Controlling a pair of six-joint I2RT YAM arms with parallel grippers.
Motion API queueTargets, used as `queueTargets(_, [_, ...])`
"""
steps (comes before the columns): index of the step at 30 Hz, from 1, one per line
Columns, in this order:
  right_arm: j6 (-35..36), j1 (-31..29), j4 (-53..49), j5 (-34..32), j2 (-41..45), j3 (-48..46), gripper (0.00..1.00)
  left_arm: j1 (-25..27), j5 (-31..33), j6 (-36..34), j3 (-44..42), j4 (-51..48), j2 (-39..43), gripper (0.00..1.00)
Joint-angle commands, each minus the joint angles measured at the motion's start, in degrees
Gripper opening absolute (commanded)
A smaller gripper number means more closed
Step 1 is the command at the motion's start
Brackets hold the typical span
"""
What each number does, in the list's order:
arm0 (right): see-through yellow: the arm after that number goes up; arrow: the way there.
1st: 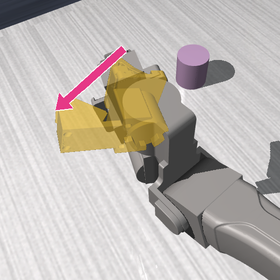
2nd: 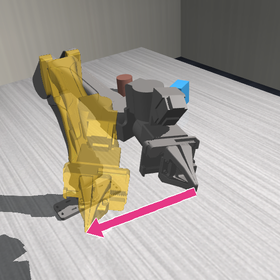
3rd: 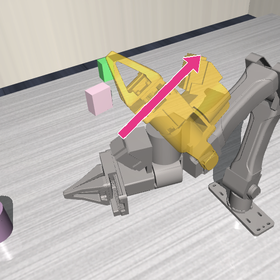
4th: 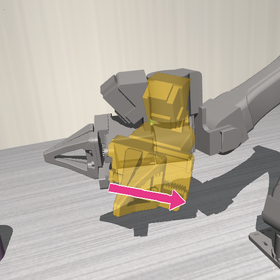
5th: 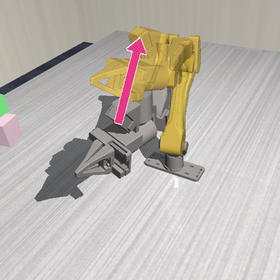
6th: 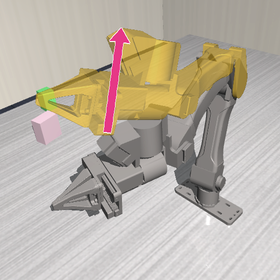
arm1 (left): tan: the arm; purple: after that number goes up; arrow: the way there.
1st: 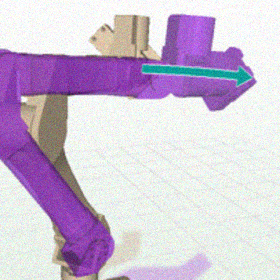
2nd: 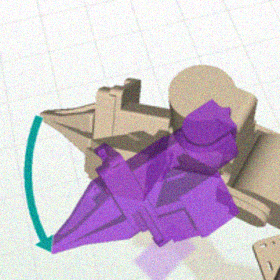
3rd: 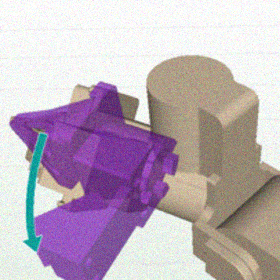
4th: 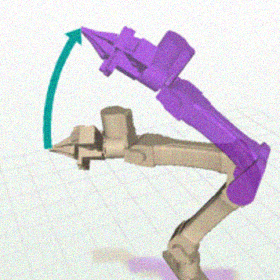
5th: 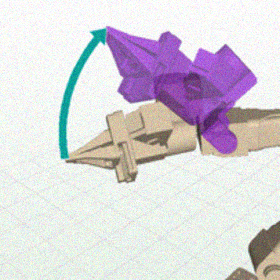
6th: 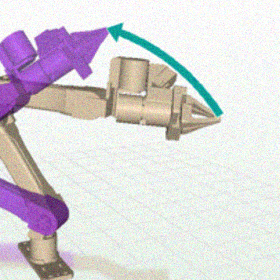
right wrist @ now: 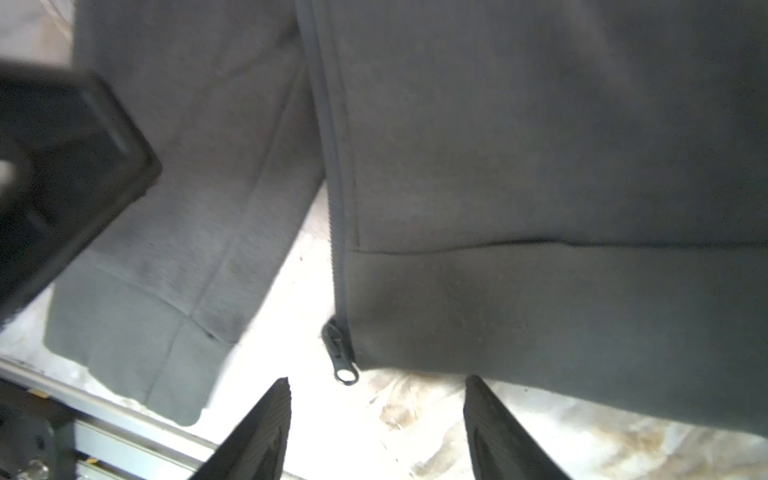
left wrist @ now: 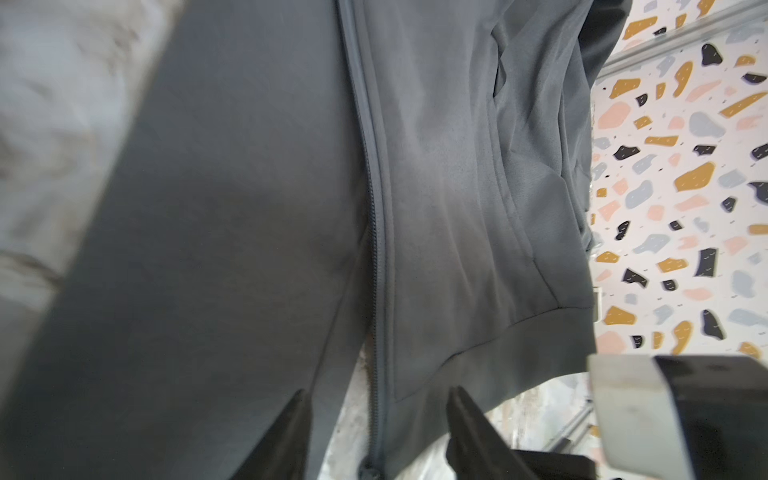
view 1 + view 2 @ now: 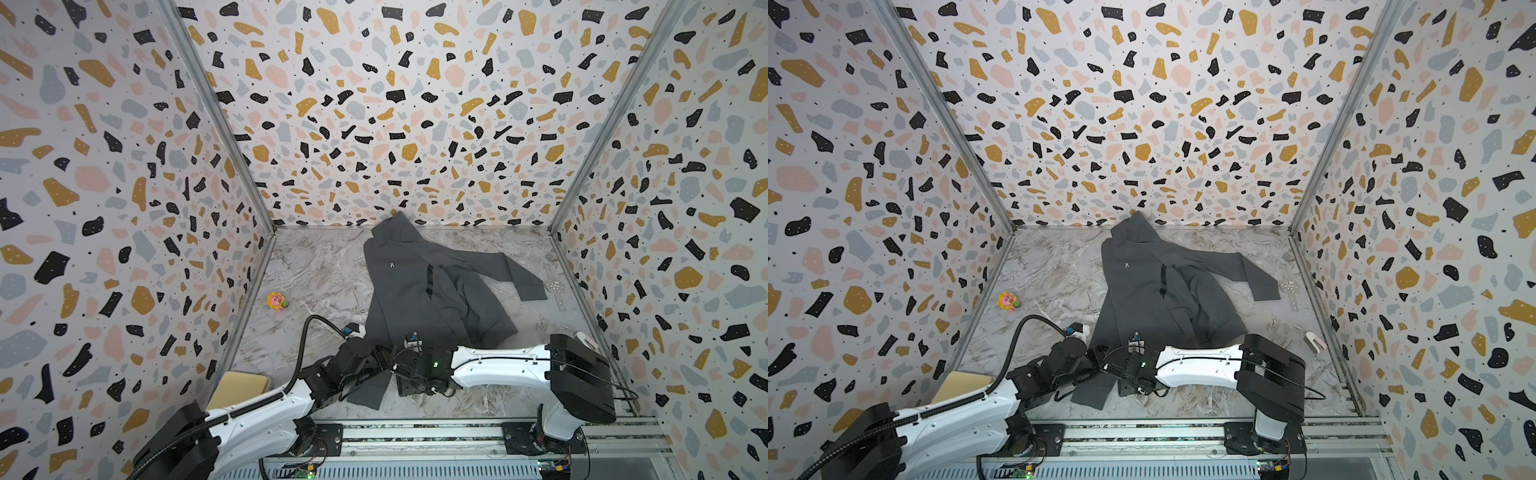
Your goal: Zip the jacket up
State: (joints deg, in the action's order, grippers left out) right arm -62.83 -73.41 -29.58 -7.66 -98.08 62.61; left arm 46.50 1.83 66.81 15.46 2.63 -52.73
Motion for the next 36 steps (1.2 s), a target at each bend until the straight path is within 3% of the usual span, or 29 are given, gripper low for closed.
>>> queueTargets(1, [1.50,0.65,-3.80,-2.05,-2.44,3.51,0.68,-2.07,1.98,-3.28,-0.49,-3.86,3.02,0.66])
queueTargets(10, [2.82,2.26,-4.48,-2.25,-5.74,6.06,0.66,-7.45,-0.04,-7.29,-2.17,-8.52,9.18,0.79])
queueTargets(17, [4.47,2.48,-6.06,-1.92,-4.80,8.08,0.67,-8.42,-0.47,-8.78,-2.30,-9.38,8.57,1.00])
queueTargets(25, [3.39,3.52,-5.75,-2.17,-2.54,5.16,0.68,-9.84,0.88,-10.87,-1.75,-11.16,8.19,0.99])
queueTargets(36, [4.13,3.45,-5.76,-0.05,-6.19,5.42,0.65,-10.64,-0.33,-12.22,-1.84,-10.77,6.43,1.00])
